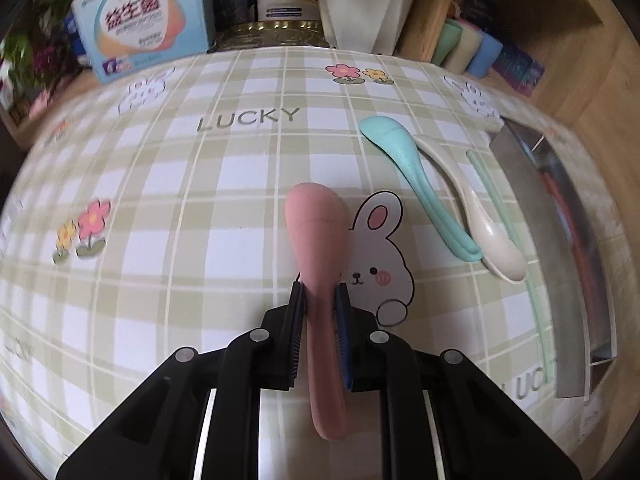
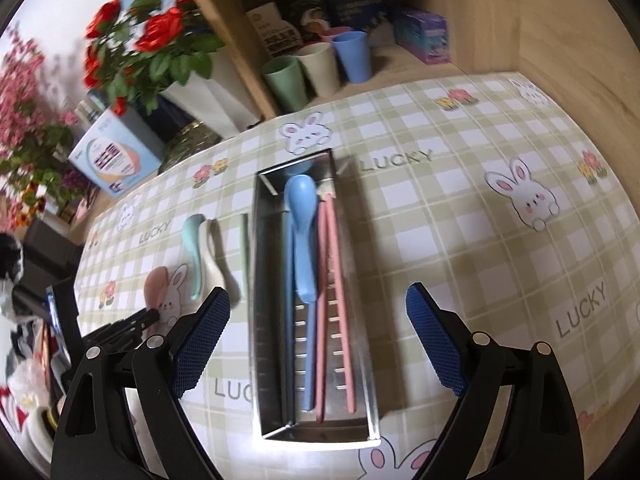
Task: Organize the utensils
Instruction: 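Grasp the beige spoon with the right tool while the left tool holds the pink spoon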
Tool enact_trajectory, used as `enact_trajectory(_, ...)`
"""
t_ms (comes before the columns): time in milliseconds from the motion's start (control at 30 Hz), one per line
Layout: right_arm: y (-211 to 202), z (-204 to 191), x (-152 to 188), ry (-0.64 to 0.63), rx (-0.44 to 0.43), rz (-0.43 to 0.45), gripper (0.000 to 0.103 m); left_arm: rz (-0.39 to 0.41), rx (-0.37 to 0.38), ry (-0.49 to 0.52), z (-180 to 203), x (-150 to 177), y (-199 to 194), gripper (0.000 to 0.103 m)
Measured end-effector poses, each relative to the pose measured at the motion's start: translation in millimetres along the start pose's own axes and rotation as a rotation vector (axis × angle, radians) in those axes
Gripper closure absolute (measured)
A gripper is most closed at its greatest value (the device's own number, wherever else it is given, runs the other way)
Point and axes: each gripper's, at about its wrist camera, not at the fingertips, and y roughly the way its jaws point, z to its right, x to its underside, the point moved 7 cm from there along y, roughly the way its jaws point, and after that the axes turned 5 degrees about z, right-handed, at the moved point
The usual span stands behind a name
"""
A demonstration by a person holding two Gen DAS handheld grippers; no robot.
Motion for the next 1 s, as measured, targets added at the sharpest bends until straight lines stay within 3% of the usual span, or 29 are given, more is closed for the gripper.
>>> enact_trajectory(100,3,-16,-1,-0.044,-0.04,-0.005,0.017,0.016,0.032,-0.052,-11,5,-8,0.088)
enact_trajectory(167,7,-28,0,-0.073,-0.062,-0.018,0.026,0.019,0.051,-0.088,-19,8,-13,0.088)
enact_trajectory(433,48,-98,11,-0.275,-0.133,-0.115,0.042,0.051,0.079,-0.153,-42,22,-35,0.088)
enact_trajectory(633,88,-133,12,-0.384,-0.127,-0.167,0.062,0.085,0.078,-0.19,-57,25,-50,0.088)
enact_trajectory(800,125,-139,4,-0.384,-0.082,-0.199,0.07,0.108,0.085,-0.198,-63,24,-57,0.088)
enact_trajectory(867,137,-138,0,-0.354,-0.068,-0.207,0.076,0.113,0.091,-0.201,-64,23,-59,0.088)
enact_trajectory(1000,153,-133,-8,-0.266,-0.074,-0.222,0.078,0.118,0.103,-0.204,-65,24,-61,0.088)
